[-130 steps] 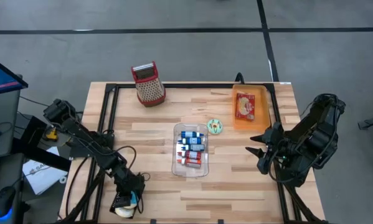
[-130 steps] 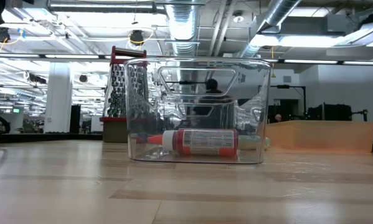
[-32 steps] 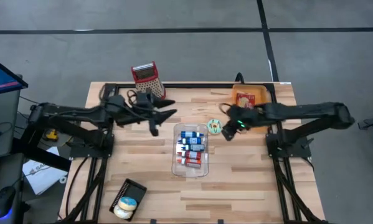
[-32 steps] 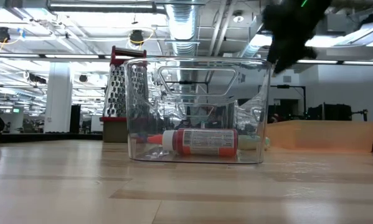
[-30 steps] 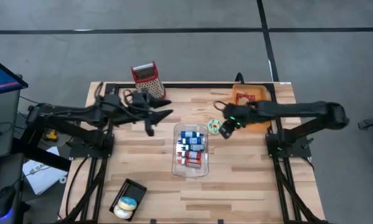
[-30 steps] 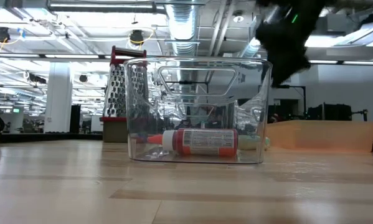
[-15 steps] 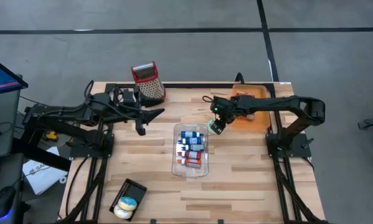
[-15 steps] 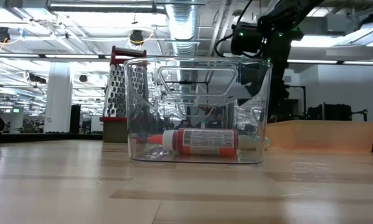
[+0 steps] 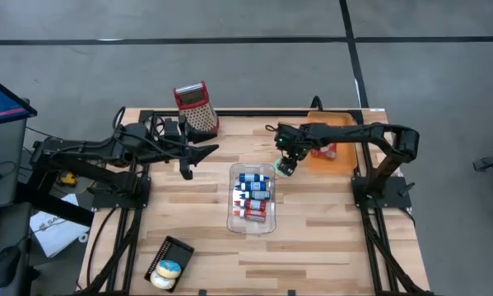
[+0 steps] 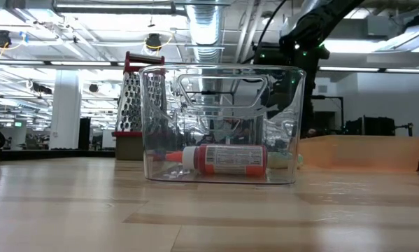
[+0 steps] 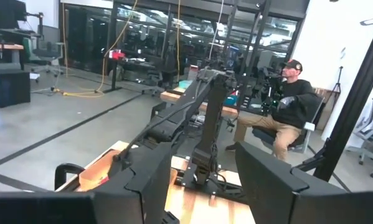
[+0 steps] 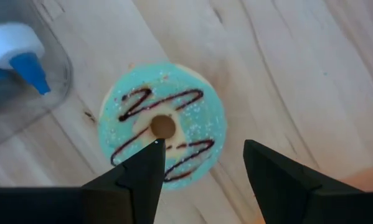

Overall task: Pick & Place Food Item
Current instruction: Put the green donut into the black bin

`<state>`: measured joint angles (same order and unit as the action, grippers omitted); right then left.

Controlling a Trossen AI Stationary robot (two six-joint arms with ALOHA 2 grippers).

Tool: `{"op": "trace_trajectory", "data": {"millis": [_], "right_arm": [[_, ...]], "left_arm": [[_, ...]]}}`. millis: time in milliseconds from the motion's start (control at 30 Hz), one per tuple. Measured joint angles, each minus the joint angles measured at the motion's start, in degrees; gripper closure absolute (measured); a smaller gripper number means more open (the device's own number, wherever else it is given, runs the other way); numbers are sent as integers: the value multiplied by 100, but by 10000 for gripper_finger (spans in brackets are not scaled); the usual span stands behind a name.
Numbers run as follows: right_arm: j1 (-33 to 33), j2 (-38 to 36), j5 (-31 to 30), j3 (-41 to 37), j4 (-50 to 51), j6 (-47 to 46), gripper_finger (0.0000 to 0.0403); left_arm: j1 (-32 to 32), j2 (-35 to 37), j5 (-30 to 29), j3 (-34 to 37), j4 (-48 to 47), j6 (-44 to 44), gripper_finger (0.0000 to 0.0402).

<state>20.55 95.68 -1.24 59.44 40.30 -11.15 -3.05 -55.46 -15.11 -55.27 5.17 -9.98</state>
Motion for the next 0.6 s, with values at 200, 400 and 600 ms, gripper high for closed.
{"op": "trace_trajectory", "data": {"millis": [200, 400, 600], "right_arm": [[111, 32, 190, 0, -120, 204, 193], [123, 173, 298, 12, -191, 535, 191], [123, 314, 317, 25, -239, 815, 183]], "left_arm": [[2, 0, -2, 0, 0, -70, 226], [2, 0, -15, 0, 2, -112, 226], [1, 0, -39, 0, 18, -144, 229]]}}
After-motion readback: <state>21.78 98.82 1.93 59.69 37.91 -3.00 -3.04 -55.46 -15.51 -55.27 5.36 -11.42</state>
